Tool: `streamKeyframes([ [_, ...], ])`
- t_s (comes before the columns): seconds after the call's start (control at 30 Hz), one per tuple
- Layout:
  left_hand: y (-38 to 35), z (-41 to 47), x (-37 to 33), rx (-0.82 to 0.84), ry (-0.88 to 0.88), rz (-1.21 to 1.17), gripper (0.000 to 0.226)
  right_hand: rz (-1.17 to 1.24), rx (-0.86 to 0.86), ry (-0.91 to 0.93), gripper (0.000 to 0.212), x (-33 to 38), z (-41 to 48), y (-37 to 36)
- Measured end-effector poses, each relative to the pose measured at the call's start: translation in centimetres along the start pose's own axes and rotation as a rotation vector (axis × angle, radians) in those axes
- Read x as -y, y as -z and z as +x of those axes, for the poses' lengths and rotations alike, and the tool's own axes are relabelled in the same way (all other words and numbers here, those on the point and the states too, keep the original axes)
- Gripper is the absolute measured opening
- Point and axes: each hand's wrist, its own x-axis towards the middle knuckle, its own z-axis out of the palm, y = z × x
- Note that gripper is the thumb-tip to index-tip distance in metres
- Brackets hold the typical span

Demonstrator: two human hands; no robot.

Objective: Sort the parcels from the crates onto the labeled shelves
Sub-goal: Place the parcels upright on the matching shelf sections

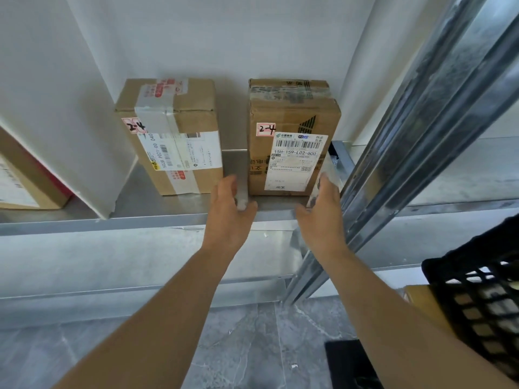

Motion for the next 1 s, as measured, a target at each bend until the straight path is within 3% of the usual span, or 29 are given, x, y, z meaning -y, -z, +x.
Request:
streamKeyframes([
  [0.13, 4.2, -2.6, 1.2, -0.071, -0.043, 0.086, 0.051, -0.096, -0.012, 0.072, 0.067, 1.2, -4.4, -0.7],
  [0.37, 11.4, -1.1, 3.1, -0.204, 0.032, 0.079, 0.047, -0.137, 0.133, 0.224, 0.062, 6.4, -5.6, -5.3],
  [0.63, 13.1, 3.9, 5.7, -0.052, 0.018, 0.126, 0.067, 0.114, 0.18, 0.037, 0.074, 10.1, -2.3, -9.4],
  [0.77, 12.9, 5.1, 6.8, -0.002, 0.006, 0.045, 0.063, 0.135, 0.156, 0.007, 0.057, 9.8, -1.2, -11.3],
  [1.0, 13.1, 4.5, 7.0, -0.037, -0.004, 0.04, 0.042, 0.174, 0.066, 0.011, 0.05, 9.3, -1.7, -12.9],
])
